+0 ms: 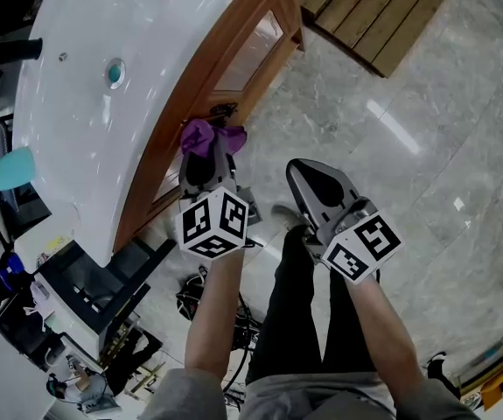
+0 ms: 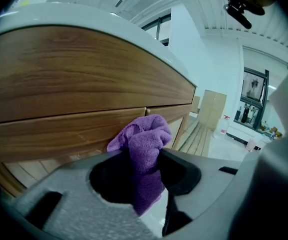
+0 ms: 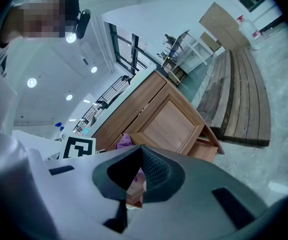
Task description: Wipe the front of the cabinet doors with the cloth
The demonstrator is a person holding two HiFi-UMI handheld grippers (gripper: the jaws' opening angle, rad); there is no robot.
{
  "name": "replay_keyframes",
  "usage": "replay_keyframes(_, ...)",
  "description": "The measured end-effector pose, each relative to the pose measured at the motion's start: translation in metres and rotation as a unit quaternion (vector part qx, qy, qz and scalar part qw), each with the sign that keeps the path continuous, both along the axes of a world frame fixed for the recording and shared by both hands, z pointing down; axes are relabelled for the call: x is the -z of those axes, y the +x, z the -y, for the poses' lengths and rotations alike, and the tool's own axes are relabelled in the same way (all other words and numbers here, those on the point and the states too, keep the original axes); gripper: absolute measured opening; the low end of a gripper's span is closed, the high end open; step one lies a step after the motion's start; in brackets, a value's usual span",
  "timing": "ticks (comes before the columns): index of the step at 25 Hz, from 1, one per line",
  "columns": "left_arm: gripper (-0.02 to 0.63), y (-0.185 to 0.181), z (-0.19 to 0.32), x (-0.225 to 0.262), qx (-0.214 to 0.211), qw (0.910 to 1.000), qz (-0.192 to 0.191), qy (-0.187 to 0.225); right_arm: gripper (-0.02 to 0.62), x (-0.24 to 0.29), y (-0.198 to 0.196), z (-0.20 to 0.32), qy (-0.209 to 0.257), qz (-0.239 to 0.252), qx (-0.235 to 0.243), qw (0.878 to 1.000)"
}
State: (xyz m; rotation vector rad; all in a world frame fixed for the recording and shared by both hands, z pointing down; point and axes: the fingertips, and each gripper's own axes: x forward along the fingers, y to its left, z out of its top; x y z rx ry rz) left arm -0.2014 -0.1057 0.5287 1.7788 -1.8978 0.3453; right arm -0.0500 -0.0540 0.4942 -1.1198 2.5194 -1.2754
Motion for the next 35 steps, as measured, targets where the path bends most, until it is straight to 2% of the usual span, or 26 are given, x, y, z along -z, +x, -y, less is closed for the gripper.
replay_keyframes(6,0.140,0.020,-0.005,0.007,-0.034,0.9992,-0.015,0.014,0.009,-0.003,-0.002,-0.012,-0.003,-0.003,0.003,1.000)
replay_keyframes(11,0.140,0.022,-0.028,0.005,-0.038,0.9990,-0.019,0.014,0.009,-0.006,-0.005,-0.021,-0.004,-0.003,0.005,1.000)
replay_keyframes(21,0.140,-0.003,-0.073,-0.007,-0.015,0.9995,-0.027,0.005,0.009,-0.018,-0.030,-0.047,-0.016,-0.002,0.031,0.999)
replay_keyframes(35,0.140,-0.051,-0.122,-0.029,0.022,0.9994,-0.018,-0.017,0.009,-0.026,-0.068,-0.076,-0.020,-0.002,0.068,0.998)
